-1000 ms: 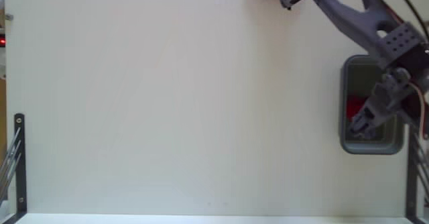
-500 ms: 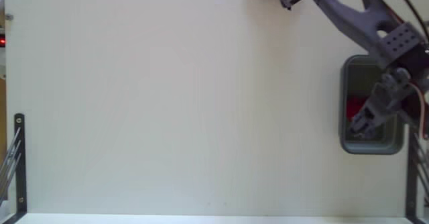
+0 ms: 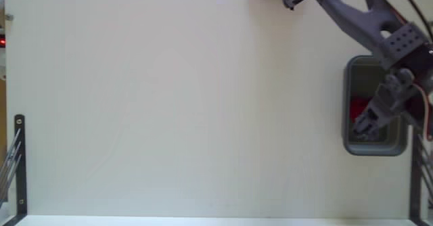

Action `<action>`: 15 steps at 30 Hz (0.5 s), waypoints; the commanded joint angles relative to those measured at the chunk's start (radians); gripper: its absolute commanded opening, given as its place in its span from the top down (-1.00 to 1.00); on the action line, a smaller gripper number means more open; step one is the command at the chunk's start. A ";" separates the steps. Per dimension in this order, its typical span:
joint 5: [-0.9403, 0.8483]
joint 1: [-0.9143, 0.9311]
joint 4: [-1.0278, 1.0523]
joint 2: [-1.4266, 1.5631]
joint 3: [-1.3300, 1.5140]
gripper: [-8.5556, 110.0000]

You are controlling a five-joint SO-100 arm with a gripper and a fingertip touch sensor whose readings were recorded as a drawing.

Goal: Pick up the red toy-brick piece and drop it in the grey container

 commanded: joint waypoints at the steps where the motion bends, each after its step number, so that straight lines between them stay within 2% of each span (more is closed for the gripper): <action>1: 0.005 -0.012 -0.002 0.061 0.011 -1.00; 15: 0.005 0.056 -0.002 0.151 0.100 -1.00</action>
